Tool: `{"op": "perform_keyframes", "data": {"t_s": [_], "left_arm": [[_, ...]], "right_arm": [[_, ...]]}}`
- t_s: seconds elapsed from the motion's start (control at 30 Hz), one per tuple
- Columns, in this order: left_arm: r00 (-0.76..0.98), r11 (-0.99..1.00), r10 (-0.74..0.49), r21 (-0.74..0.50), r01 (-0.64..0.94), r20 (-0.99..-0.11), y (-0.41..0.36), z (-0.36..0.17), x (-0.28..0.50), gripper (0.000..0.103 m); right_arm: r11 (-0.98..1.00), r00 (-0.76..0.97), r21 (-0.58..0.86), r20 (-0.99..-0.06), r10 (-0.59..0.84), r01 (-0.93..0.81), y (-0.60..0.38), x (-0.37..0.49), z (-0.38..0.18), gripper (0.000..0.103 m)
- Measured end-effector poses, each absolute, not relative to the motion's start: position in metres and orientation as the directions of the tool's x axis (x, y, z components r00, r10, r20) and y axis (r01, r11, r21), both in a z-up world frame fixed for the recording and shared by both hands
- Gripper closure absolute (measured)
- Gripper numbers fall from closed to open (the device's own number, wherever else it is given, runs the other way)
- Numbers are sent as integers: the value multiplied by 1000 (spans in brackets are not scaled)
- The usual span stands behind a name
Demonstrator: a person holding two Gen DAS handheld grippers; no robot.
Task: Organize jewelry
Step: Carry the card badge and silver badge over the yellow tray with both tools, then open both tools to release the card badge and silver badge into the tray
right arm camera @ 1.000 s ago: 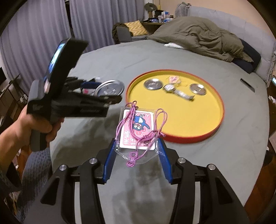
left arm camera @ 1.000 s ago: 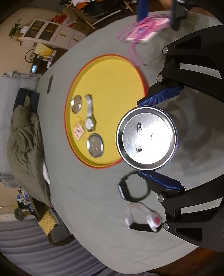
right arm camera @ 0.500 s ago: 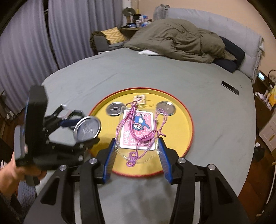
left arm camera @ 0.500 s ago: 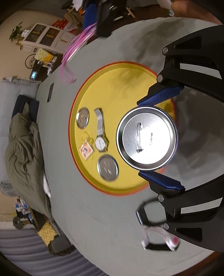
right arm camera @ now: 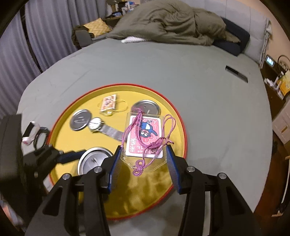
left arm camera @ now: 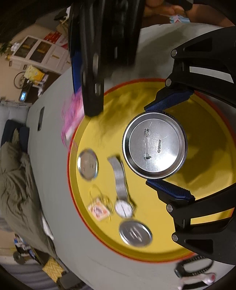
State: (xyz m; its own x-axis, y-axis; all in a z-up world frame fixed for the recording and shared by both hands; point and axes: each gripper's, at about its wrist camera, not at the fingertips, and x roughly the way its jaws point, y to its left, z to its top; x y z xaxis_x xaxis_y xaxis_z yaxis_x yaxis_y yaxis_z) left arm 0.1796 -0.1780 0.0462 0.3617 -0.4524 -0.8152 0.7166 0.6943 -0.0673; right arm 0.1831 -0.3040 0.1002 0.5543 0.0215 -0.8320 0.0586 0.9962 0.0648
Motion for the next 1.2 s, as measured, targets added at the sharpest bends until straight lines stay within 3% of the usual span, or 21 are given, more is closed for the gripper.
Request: {"op": "perform_keyframes", "data": {"t_s": [0.3, 0.83, 0.93, 1.0, 1.1, 1.2], "left_arm": [[281, 672, -488, -151, 725, -827, -214, 20, 178, 31], [332, 669, -470, -85, 738, -817, -229, 12, 162, 31], [334, 673, -468, -84, 735, -818, -230, 14, 160, 29], [332, 680, -469, -95, 727, -818, -228, 15, 160, 23], [345, 688, -468, -90, 721, -814, -224, 21, 158, 12], [363, 700, -472, -91, 709, -804, -215, 28, 157, 8]], "right_arm": [[995, 486, 55, -874, 10, 78, -328, 217, 58, 58], [999, 476, 37, -879, 16, 34, -329, 227, 29, 55], [999, 465, 43, -885, 32, 12, -324, 230, 31, 43], [1000, 479, 26, -878, 20, 7, -320, 228, 37, 33], [1000, 504, 13, -864, 3, 16, -319, 224, 47, 30], [999, 524, 26, -852, 1, 41, -324, 220, 61, 25]]}}
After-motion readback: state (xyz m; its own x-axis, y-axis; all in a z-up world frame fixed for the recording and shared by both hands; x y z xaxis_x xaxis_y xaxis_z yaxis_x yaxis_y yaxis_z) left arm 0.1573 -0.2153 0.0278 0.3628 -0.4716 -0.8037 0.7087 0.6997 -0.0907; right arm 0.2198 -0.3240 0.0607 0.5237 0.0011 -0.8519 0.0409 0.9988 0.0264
